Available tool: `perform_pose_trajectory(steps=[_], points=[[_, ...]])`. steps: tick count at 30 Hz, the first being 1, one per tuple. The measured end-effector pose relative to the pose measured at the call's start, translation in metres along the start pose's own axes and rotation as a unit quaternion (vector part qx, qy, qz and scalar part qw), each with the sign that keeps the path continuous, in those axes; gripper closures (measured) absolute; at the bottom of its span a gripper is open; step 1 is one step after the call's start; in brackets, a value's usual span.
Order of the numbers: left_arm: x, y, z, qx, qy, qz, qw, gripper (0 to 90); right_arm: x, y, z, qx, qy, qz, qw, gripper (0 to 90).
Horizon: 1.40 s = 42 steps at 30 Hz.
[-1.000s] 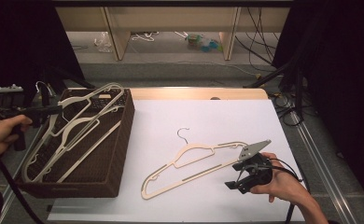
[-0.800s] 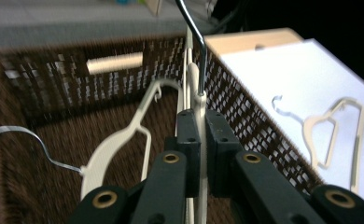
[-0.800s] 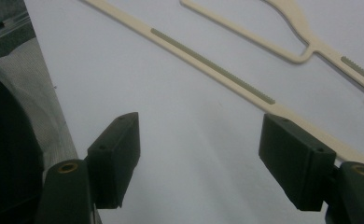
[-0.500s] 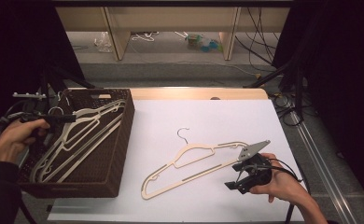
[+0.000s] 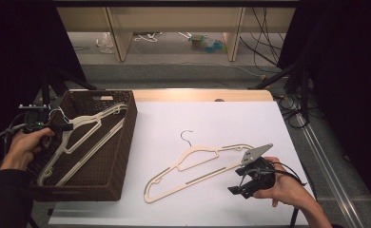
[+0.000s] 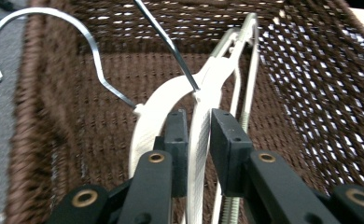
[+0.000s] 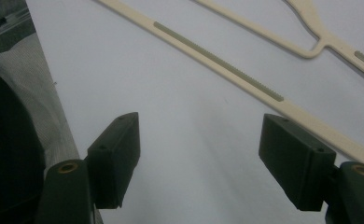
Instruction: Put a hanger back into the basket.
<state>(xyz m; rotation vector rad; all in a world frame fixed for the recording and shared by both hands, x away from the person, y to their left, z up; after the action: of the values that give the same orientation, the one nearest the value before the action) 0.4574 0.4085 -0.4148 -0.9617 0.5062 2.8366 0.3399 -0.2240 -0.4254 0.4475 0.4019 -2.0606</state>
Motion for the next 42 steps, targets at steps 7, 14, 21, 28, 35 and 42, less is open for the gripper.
perform_pose_trajectory(steps=[7, 14, 21, 28, 35, 42], points=[[0.001, -0.005, 0.016, -0.047, 0.013, 0.023, 0.9986, 62.0, 0.000, 0.000, -0.002, -0.002, 0.000, -0.002, 1.0000, 30.4], [0.000, 0.015, 0.037, -0.030, 0.056, 0.000, 0.9980, 54.6, -0.001, 0.001, -0.003, -0.006, -0.005, 0.000, 1.0000, 30.3], [0.003, 0.063, 0.069, 0.008, 0.129, -0.040, 0.9908, 46.5, -0.001, 0.003, -0.002, 0.001, 0.002, -0.003, 1.0000, 30.2], [0.026, 0.140, 0.090, 0.044, 0.146, -0.125, 0.9803, 34.7, -0.002, 0.007, 0.000, 0.022, 0.023, -0.006, 0.9995, 27.5], [0.064, 0.218, 0.077, 0.109, 0.127, -0.200, 0.9653, 28.9, -0.003, 0.008, 0.000, 0.034, 0.031, -0.013, 0.9989, 27.3], [0.082, 0.257, 0.061, 0.114, 0.101, -0.246, 0.9573, 24.1, -0.004, 0.010, -0.001, 0.037, 0.030, -0.010, 0.9988, 27.4]])
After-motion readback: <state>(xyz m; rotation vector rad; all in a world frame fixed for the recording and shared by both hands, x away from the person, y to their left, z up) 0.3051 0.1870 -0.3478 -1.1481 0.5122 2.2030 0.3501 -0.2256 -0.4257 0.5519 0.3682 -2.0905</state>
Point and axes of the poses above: each handheld gripper's, and its own axes: z roughly backward along the jaws, x roughly out of its underside, y roughly to its right, the point moved 2 cm from there along -z, roughly forward along the jaws, and after that the axes turned 6 degrees about -y, right-handed, at the moved point
